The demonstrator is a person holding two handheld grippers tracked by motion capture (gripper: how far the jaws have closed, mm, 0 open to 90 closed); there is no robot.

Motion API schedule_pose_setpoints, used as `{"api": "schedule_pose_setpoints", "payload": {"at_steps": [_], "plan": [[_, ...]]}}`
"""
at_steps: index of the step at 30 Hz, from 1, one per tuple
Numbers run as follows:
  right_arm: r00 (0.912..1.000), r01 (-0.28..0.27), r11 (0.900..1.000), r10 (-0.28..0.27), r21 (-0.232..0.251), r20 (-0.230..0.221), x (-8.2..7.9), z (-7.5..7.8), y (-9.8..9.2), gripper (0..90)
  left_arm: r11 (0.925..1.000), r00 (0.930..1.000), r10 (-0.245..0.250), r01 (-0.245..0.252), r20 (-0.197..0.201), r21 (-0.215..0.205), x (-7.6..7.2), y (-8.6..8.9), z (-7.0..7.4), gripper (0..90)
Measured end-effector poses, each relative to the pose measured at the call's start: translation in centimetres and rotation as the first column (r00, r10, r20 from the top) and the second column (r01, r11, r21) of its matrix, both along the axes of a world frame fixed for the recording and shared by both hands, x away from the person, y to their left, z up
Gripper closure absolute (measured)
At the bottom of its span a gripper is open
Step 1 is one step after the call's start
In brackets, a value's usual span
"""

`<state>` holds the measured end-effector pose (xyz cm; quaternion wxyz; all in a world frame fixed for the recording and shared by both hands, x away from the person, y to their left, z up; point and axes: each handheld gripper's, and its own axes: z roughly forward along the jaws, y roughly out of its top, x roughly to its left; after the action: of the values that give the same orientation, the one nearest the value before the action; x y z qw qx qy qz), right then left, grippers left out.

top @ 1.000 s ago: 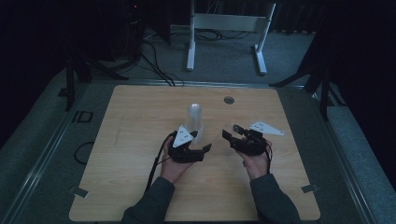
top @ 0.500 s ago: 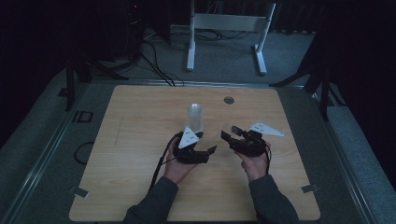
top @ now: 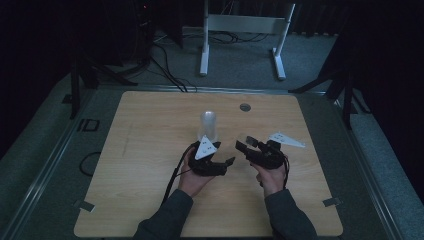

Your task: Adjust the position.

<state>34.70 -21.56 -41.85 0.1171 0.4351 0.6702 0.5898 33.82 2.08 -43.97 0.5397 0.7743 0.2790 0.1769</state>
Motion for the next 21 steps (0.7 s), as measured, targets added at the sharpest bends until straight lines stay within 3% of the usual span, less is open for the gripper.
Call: {"api": "schedule_pose_setpoints", "payload": {"at_steps": [14, 21], "plan": [[0.9988, -0.007, 0.996, 0.011, 0.093, -0.048, 0.1, -0.7, -0.5, 40.5, 0.9999, 0.9999, -0.012, 0.012, 0.001, -0.006, 0.0, -0.9, -0.2, 24.7], [0.9988, -0.033, 0.996, 0.035, 0.081, -0.034, 0.1, -0.6, -0.2, 40.5, 0.9998, 0.9998, -0.018, 0.018, 0.001, 0.002, 0.1, -1.4, -0.4, 24.5]]}}
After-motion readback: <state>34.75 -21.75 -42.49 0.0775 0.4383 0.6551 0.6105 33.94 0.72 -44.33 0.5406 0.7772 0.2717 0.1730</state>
